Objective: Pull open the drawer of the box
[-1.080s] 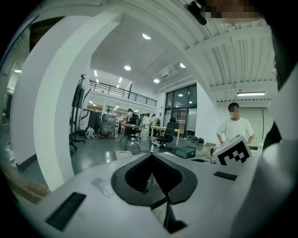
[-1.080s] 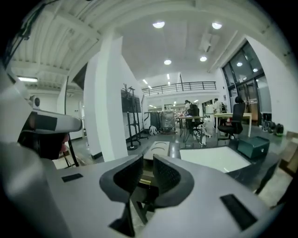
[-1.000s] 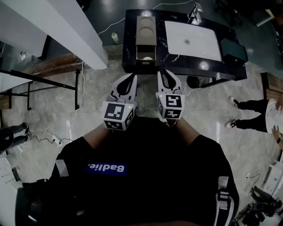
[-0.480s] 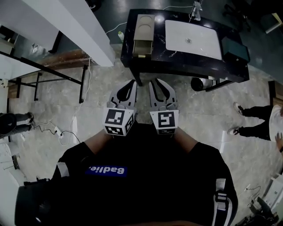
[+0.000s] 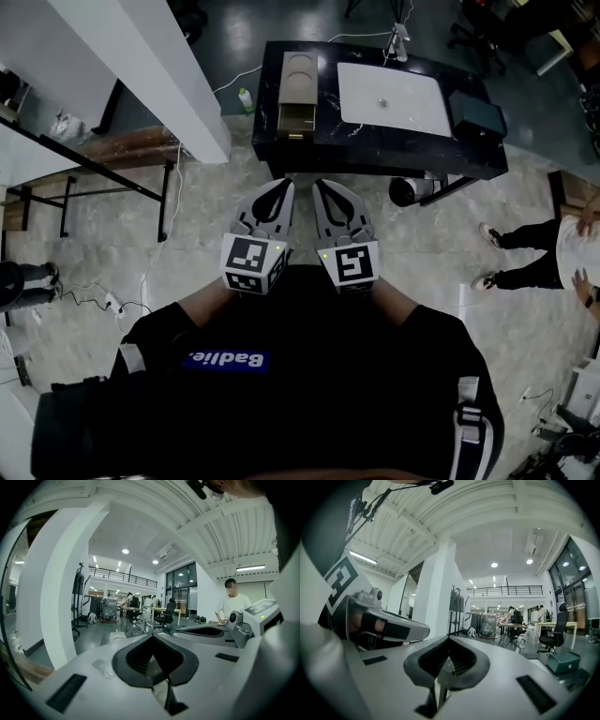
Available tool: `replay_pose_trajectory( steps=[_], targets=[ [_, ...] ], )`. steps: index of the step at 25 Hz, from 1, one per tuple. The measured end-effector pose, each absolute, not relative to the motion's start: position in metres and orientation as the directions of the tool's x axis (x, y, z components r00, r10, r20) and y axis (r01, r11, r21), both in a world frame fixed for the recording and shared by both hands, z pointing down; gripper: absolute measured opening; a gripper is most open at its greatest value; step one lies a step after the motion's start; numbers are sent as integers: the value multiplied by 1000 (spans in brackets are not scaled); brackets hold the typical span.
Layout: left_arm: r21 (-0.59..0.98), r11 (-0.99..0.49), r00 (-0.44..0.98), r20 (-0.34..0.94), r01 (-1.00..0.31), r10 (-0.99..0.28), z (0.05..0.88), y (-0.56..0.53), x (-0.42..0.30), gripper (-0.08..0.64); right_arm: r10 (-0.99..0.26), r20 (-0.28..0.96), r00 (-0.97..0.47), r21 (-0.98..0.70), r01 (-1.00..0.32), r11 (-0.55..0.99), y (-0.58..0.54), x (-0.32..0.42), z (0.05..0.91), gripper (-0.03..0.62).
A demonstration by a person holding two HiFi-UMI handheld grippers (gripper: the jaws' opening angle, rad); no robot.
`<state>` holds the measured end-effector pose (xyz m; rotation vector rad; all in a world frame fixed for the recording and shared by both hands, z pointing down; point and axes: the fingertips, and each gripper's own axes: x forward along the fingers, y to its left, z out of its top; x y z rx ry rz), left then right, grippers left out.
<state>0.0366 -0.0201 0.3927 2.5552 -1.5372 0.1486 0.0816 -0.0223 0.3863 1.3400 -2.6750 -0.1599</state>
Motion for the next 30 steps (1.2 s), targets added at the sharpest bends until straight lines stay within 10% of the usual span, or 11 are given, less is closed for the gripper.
replay_pose_trajectory(
  steps=[30],
  targets=[
    [-4,-512,509,90,-859,-856,374,-16,23,-8,-852,84,-516,132,-842,523,-28,59,368,0]
  ],
)
